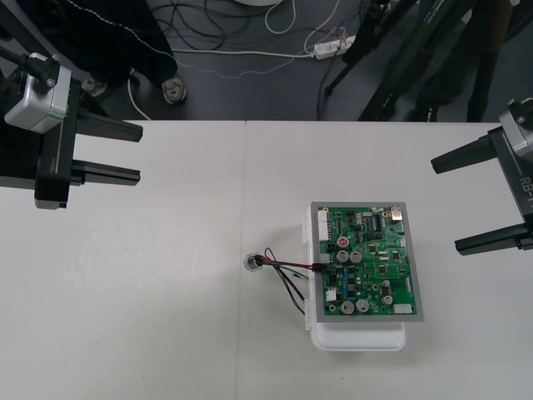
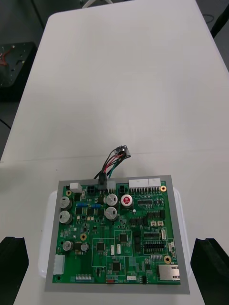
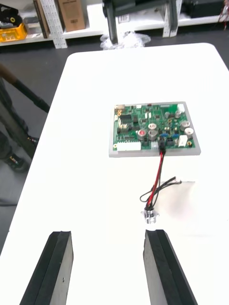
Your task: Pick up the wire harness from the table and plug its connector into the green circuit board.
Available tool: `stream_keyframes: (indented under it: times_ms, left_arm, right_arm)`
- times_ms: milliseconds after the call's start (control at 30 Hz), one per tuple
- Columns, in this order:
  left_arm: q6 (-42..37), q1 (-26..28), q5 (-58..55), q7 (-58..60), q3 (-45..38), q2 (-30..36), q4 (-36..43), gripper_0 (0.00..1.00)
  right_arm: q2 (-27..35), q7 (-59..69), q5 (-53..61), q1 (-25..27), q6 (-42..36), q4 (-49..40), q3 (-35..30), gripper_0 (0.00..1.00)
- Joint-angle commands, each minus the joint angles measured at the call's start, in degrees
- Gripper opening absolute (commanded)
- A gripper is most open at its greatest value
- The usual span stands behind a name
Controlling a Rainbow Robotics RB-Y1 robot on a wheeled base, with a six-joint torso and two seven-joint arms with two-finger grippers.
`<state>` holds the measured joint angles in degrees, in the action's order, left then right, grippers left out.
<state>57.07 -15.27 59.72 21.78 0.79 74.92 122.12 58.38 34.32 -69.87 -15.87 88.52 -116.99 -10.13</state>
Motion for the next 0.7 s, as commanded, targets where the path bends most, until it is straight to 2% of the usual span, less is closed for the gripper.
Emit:
stream_keyframes:
  times_ms: [33,700]
  left_arm:
    - [-2.05,-0.29,2.16,0.11,-1.59,-1.44,0.75,0.44]
    - [-2.05,-0.29,2.16,0.11,-1.59,-1.44,0.75,0.43]
  right_arm:
    - [2.18,-3.12,3.08,-1.89,-1.86,0.36,-1.91,1.0]
    - [0.86,-5.15,8.0,-2.15,-4.58,1.07,-2.0,1.0]
